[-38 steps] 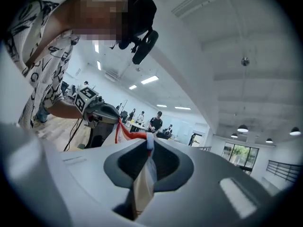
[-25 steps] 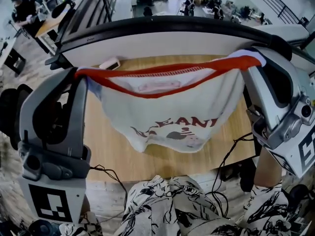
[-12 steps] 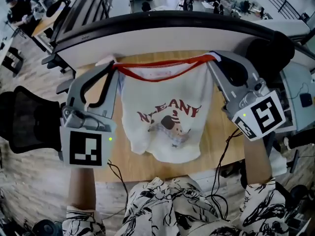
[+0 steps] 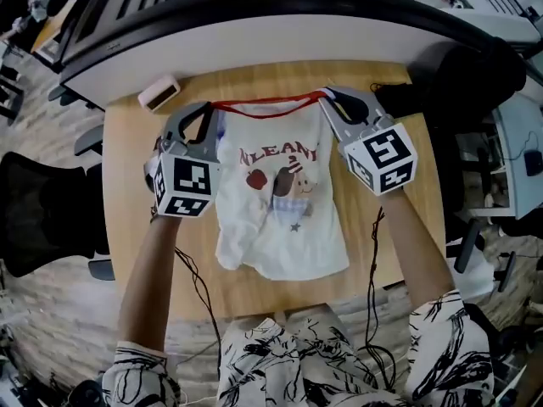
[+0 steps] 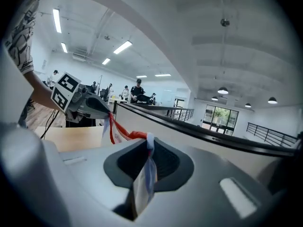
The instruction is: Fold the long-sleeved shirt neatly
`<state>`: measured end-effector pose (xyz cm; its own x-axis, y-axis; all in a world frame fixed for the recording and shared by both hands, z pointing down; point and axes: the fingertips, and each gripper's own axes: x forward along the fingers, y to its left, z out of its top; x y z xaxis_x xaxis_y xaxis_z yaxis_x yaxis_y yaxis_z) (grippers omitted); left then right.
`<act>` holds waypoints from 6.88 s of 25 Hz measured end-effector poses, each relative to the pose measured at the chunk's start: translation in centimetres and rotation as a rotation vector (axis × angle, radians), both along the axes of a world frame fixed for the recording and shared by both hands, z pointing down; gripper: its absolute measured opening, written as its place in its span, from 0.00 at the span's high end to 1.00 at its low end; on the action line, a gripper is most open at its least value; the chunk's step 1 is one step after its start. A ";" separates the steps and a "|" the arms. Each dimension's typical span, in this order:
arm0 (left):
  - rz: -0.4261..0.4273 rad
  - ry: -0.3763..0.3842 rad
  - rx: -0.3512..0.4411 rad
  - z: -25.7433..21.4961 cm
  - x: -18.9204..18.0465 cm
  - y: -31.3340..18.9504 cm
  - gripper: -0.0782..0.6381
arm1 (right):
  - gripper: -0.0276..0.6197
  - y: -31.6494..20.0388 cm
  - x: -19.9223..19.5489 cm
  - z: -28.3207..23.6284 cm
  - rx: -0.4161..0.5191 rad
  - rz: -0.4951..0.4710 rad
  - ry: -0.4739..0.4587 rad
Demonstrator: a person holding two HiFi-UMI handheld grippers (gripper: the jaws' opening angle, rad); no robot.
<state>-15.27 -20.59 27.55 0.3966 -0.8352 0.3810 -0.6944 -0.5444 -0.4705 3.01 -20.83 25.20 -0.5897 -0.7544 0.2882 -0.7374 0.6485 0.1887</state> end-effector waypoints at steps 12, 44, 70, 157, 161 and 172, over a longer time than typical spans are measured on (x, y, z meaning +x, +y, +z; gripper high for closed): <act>-0.109 0.057 -0.189 10.7 -1.5 -7.9 0.58 | 0.52 -9.0 0.5 12.0 -0.327 0.120 -0.063; -0.111 -0.032 -0.482 19.2 -5.8 30.6 0.45 | 0.41 29.3 4.3 23.9 -0.514 -0.221 0.130; -0.106 -0.099 -0.516 27.5 -6.7 32.7 0.87 | 0.66 37.5 9.2 30.9 -0.452 -0.167 0.483; -0.314 0.426 -0.520 10.4 -11.8 8.1 0.87 | 0.93 6.1 12.2 13.7 -0.470 0.200 0.033; -0.280 0.416 -0.519 10.3 -11.7 3.4 0.87 | 0.93 2.7 12.6 13.4 -0.469 0.232 0.060; -0.292 0.331 -0.640 17.3 -11.3 -5.9 0.87 | 0.92 -6.9 13.5 20.6 -0.575 0.249 0.137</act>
<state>-26.55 -26.49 44.84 0.3716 -0.5805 0.7245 -0.9011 -0.4133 0.1311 16.48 -27.74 45.75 -0.3461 -0.5664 0.7479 -0.8728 0.4867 -0.0353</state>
